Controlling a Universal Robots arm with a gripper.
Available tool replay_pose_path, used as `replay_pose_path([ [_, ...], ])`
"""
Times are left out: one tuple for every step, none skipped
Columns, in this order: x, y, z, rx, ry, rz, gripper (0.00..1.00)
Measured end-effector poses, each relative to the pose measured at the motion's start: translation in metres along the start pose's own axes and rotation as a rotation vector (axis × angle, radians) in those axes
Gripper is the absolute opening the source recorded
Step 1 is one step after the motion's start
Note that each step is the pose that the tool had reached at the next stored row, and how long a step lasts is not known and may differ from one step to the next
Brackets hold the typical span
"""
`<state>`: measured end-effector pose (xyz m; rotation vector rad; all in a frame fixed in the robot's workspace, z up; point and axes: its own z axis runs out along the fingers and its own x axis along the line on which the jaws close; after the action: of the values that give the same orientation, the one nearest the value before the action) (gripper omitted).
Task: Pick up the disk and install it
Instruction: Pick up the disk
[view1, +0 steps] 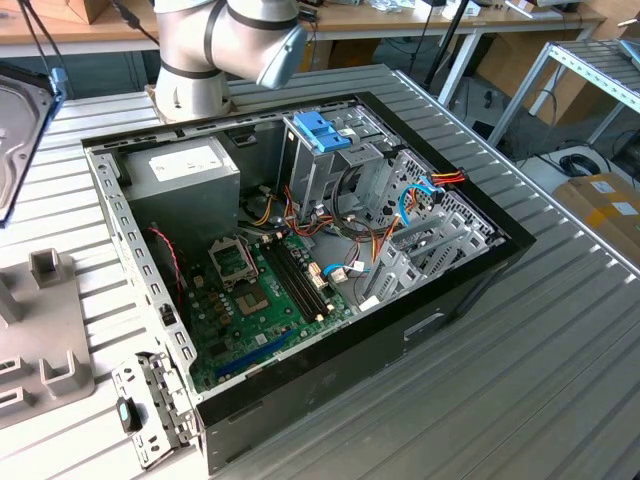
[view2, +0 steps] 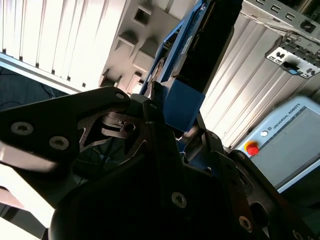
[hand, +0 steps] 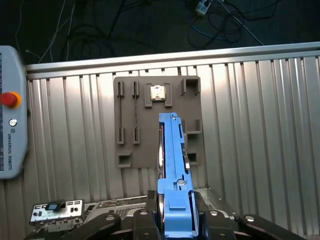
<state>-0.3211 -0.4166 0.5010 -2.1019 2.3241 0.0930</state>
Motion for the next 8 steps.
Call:
replay_pose_path([
  [0.0005,-0.0046,-0.0002,-0.0005,0.0001,0.0,0.37],
  [0.0008,-0.0075,-0.0003,-0.0008,0.0001,0.0,0.37],
  [0.0013,-0.0116,-0.0004,-0.0012,0.0001,0.0,0.37],
  [0.0016,-0.0149,-0.0005,-0.0015,0.0001,0.0,0.37],
  [0.0021,-0.0198,-0.0007,-0.0021,0.0002,0.0,0.37],
  [0.0027,-0.0255,-0.001,-0.0027,0.0003,0.0,0.37],
  [0.0033,-0.0323,-0.0012,-0.0035,0.0003,0.0,0.37],
  [0.004,-0.0386,-0.0014,-0.0042,0.0004,0.0,0.37],
])
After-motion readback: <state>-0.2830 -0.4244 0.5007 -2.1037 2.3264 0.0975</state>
